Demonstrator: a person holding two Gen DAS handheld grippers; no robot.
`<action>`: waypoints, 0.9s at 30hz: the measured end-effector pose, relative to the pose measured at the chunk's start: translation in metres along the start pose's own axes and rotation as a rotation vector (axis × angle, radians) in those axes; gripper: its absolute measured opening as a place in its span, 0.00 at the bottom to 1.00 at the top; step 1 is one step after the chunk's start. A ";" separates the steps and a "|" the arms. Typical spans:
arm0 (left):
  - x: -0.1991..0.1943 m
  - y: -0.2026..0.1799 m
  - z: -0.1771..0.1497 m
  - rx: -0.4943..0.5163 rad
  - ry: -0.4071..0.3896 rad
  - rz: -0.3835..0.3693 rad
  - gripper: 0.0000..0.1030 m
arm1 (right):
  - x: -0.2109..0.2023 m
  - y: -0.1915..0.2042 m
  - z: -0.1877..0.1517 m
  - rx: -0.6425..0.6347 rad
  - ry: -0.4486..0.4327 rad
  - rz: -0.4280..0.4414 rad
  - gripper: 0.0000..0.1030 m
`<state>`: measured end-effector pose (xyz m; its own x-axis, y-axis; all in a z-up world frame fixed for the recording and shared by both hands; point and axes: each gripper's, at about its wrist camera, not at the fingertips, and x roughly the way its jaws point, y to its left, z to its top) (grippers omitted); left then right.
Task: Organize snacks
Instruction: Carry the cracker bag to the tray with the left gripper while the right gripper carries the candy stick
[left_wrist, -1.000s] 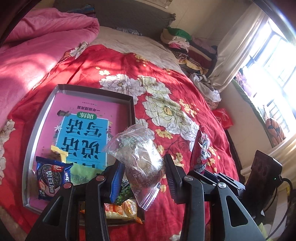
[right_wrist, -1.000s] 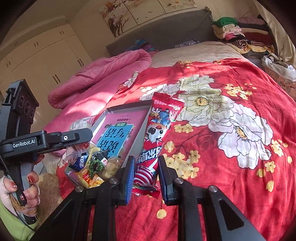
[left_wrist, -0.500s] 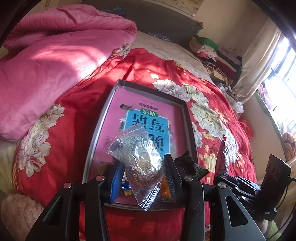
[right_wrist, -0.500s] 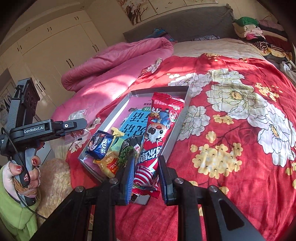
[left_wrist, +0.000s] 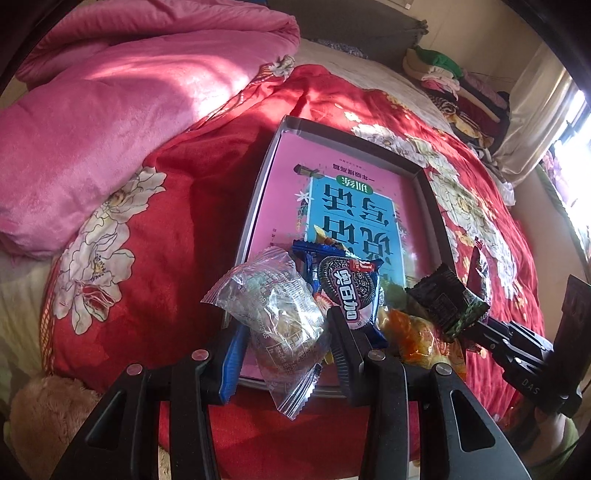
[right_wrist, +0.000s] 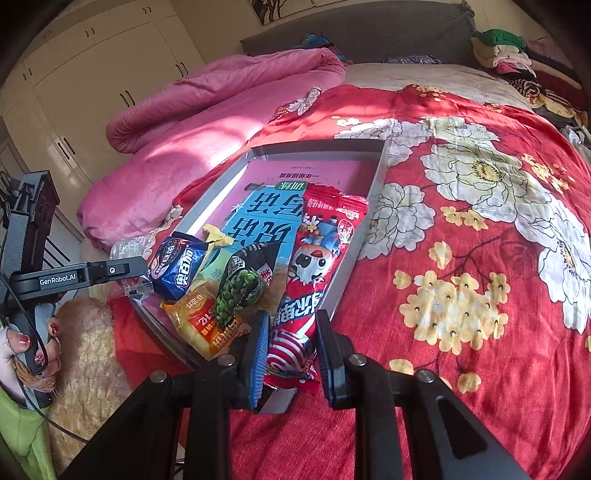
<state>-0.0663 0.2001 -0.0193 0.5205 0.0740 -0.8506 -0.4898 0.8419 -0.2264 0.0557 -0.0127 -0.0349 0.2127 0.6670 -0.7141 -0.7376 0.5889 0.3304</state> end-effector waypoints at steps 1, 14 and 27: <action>0.002 0.000 0.000 0.004 0.001 0.000 0.43 | 0.001 0.001 0.000 0.001 -0.001 0.002 0.24; 0.011 0.000 0.000 0.002 0.008 -0.003 0.43 | 0.014 0.015 0.003 -0.028 0.008 0.027 0.25; 0.011 -0.005 0.000 0.019 0.000 -0.029 0.43 | 0.007 0.012 0.003 -0.029 -0.016 0.004 0.31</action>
<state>-0.0579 0.1968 -0.0270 0.5343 0.0491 -0.8439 -0.4609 0.8538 -0.2422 0.0499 0.0007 -0.0339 0.2198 0.6762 -0.7031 -0.7563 0.5734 0.3150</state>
